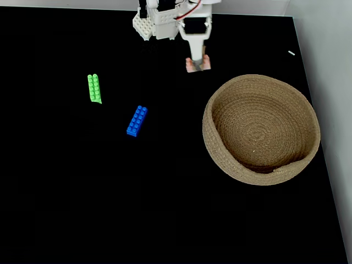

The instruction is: Place the lego blocks in the tray

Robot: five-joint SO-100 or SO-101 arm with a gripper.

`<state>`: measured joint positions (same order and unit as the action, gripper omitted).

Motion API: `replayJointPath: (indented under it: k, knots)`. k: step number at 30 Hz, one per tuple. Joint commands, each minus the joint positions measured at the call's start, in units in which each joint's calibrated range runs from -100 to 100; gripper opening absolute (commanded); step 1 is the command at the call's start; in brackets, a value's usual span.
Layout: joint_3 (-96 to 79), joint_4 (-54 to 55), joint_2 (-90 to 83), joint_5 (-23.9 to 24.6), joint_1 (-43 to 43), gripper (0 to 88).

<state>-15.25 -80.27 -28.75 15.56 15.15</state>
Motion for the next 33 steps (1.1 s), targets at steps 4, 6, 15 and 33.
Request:
replayJointPath:
  k: [4,6,15,33]
  knots:
    - [11.28,9.59,9.84,2.88,4.97,0.2]
    - [11.19,13.50,11.90,3.08,5.96,0.2]
    - [10.46,23.67,17.06,6.89,10.16,12.9]
    - [11.10,3.67,17.23,0.29,3.48,40.2]
